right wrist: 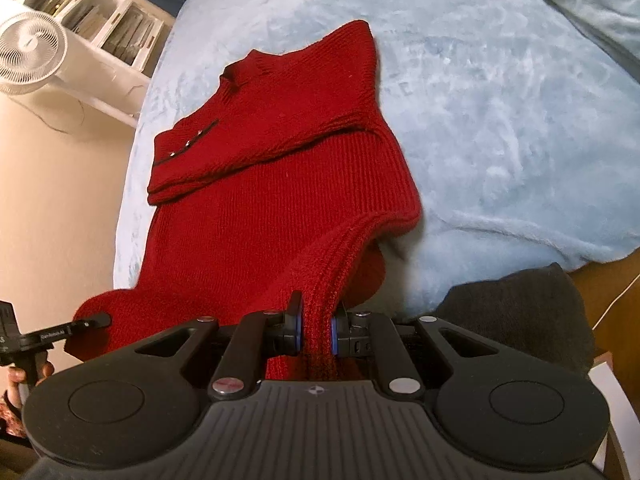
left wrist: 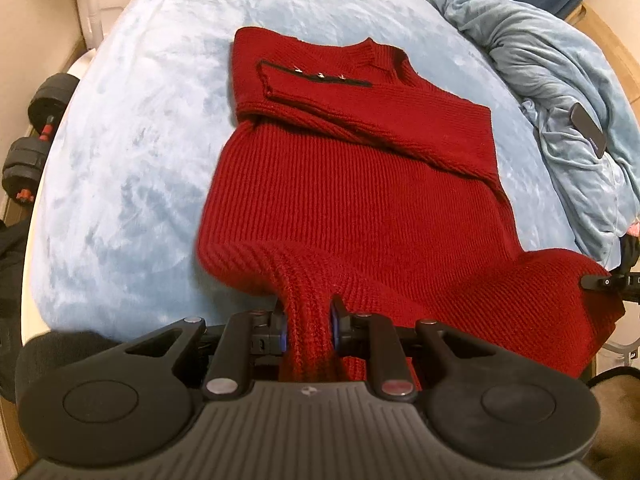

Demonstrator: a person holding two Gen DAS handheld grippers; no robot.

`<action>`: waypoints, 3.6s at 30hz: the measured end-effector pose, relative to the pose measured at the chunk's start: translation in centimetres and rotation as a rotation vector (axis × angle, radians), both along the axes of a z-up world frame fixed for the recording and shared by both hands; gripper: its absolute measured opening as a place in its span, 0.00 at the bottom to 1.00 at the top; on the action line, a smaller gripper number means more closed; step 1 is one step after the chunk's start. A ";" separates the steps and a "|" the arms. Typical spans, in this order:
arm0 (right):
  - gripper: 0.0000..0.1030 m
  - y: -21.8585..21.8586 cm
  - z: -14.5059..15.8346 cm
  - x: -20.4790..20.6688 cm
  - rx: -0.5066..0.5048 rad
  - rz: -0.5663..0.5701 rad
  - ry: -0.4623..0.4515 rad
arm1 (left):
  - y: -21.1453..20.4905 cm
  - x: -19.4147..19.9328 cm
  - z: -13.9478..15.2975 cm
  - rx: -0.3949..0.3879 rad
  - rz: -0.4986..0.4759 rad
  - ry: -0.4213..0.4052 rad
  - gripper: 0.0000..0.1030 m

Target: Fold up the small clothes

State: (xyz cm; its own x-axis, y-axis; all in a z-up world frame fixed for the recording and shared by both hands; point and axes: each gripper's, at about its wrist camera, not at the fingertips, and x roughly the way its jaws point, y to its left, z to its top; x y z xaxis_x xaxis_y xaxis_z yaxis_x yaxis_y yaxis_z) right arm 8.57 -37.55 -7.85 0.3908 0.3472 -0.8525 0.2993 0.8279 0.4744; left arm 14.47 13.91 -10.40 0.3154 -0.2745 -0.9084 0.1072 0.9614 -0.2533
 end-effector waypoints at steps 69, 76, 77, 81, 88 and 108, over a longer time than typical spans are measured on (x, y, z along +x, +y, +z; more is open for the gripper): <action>0.39 -4.3 -13.7 9.0 -0.072 -0.265 -0.142 | 3.4 17.0 -10.6 -0.027 0.135 -0.046 0.73; 0.20 -5.4 -14.7 8.8 -0.111 -0.333 -0.137 | 3.8 17.3 -11.0 -0.039 0.151 -0.067 0.65; 0.26 -5.4 -14.8 8.5 -0.105 -0.347 -0.139 | 3.9 17.1 -10.9 -0.015 0.162 -0.074 0.73; 0.49 -5.6 -13.0 7.0 -0.104 -0.428 -0.108 | 4.1 15.0 -8.7 0.091 0.201 -0.113 0.91; 0.63 1.8 -5.1 2.0 -0.237 -0.286 -0.254 | -0.6 7.0 -2.9 0.219 0.171 -0.184 1.00; 0.67 17.3 2.6 -8.4 -0.408 -0.031 -0.521 | -10.9 -8.9 3.6 0.193 0.117 -0.370 1.00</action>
